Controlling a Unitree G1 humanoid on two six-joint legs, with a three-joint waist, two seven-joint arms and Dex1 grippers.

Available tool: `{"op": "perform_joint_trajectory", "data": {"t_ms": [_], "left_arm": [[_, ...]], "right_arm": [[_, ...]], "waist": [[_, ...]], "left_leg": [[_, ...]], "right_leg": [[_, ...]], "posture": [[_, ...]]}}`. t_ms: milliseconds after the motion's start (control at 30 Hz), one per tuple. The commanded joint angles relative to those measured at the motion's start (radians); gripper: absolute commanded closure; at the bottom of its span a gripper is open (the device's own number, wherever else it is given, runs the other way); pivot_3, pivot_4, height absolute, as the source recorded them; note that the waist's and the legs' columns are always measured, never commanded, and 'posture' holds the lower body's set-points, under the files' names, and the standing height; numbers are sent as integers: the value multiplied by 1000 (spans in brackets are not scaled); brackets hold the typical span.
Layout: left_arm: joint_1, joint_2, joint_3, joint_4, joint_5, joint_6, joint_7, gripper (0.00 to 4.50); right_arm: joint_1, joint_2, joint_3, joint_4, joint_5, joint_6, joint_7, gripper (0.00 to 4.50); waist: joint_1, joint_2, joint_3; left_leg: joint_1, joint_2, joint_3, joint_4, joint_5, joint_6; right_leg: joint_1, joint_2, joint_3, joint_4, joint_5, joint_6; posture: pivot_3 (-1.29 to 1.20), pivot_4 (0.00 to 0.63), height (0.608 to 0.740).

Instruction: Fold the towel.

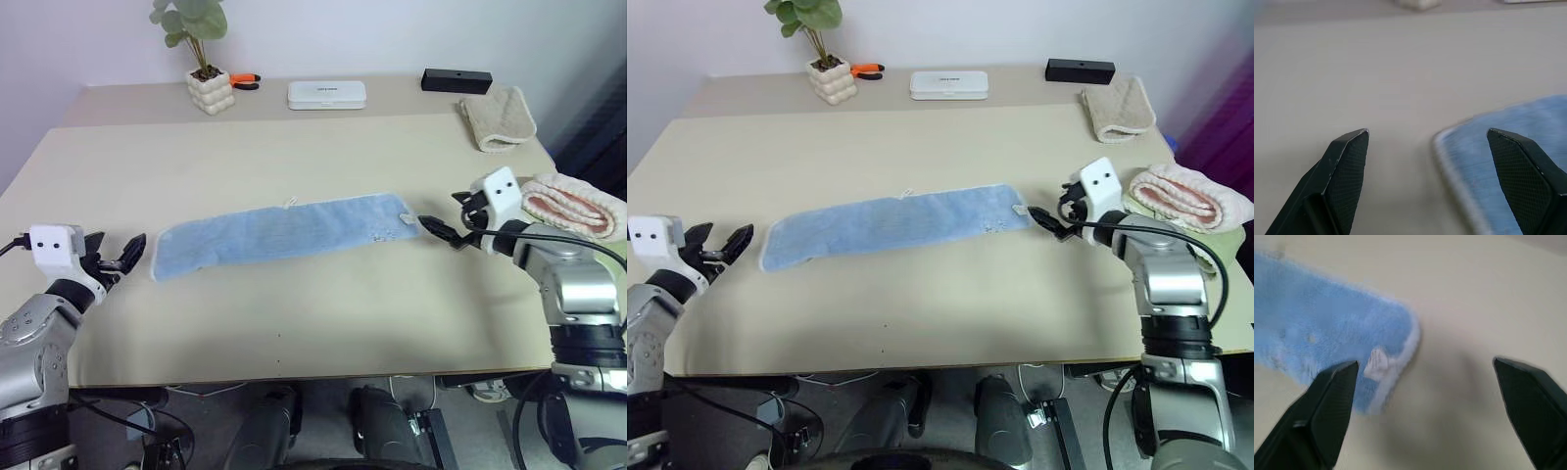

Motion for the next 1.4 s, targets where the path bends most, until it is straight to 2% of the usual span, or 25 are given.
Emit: {"op": "perform_joint_trajectory", "data": {"t_ms": [33, 133, 233, 333, 500, 633, 667, 733, 867, 933, 967, 1067, 1133, 1333, 1400], "left_arm": [[42, 9, -166, -196, 40, -80, -98, 548], [57, -12, -278, -275, 50, -102, -137, 548], [49, -31, -384, -310, 65, -111, -165, 548], [34, -56, -419, -322, 40, -95, -169, 548], [47, -59, -434, -335, 32, -91, -193, 548], [79, -48, -427, -365, 11, -80, -210, 548], [87, -51, -424, -376, -1, -72, -209, 548], [101, -53, -424, -396, -15, -60, -208, 548], [120, -61, -440, -411, -5, -59, -196, 548], [127, -67, -450, -422, -7, -53, -188, 548], [127, -69, -455, -425, -7, -51, -185, 548], [128, -71, -466, -427, -3, -51, -179, 548], [113, -71, -472, -439, -9, -30, -167, 548], [53, -74, -490, -413, -11, 6, -161, 548], [33, -74, -491, -388, -8, 7, -165, 548]], "right_arm": [[84, 88, -112, -222, 166, 288, -94, 37], [125, 173, -169, -323, 237, 453, -182, 37], [111, 313, -226, -372, 288, 595, -297, 37], [46, 447, -289, -347, 284, 666, -419, 37], [-97, 617, -413, -193, 254, 651, -600, 37], [-201, 678, -536, -45, 259, 568, -729, 37], [-223, 685, -563, -12, 267, 547, -756, 279], [-248, 687, -582, 30, 275, 505, -791, 905], [-268, 685, -590, 68, 314, 460, -829, 2905], [-266, 678, -583, 63, 334, 450, -837, 4103], [-264, 674, -581, 56, 344, 447, -844, 4463], [-252, 652, -578, 23, 372, 445, -858, 4463], [-219, 595, -558, -39, 389, 468, -834, 4463], [-89, 371, -503, -205, 429, 537, -738, 4463], [-65, 302, -417, -250, 420, 519, -679, 4463]], "waist": [[2, -1, -2], [3, 0, -2], [-4, 1, -3], [-6, 3, -4], [-3, 3, -4], [-7, 3, -5], [-7, 3, -6], [-6, 3, -6], [-5, 3, -6], [-5, 4, -6], [-6, 3, -7], [-4, 4, -6], [0, 4, -6], [1, 5, -6], [-10, 6, -6]], "left_leg": [[0, 0, 0, 0, 0, 0], [0, 0, 0, -1, -1, 1], [0, 0, 1, 0, -1, 1], [1, 1, 1, -1, -1, 1], [1, 1, 1, -1, 0, 1], [3, 1, 1, -1, 0, 1], [4, 1, 1, -1, 0, 1], [7, 1, 1, -1, 0, 1], [8, 1, 1, -2, -1, 1], [8, 1, 1, -2, -1, 1], [8, 1, 1, -2, -1, 1], [9, 1, 1, -3, -1, 1], [9, 1, 1, -3, -1, 1], [7, 0, 1, -3, -1, 2], [6, 1, 1, -3, -1, 2]], "right_leg": [[0, 0, 0, 0, 0, 0], [1, -1, 0, -2, 0, 0], [0, 0, 1, -1, 1, -1], [0, 1, 1, -1, 1, -1], [0, 1, 1, -1, 1, -1], [1, 1, 1, -1, 1, -1], [2, 1, 1, -1, 1, -1], [4, 1, 1, -2, 1, -1], [5, 1, 1, -3, 0, -2], [7, 1, 1, -2, 0, -2], [7, 1, 1, -2, 0, -2], [7, 1, 1, -2, 0, -2], [7, 1, 1, -3, 0, -2], [7, 0, 1, -5, 0, -2], [6, 0, 1, -4, 0, -2]], "posture": [[0, 150, 740], [0, 150, 740], [0, 150, 740], [0, 150, 740], [0, 150, 740], [0, 150, 740], [0, 150, 740], [0, 150, 740], [0, 150, 740], [0, 150, 740], [0, 150, 740], [0, 150, 740], [0, 150, 740], [0, 150, 740], [0, 150, 740]]}}
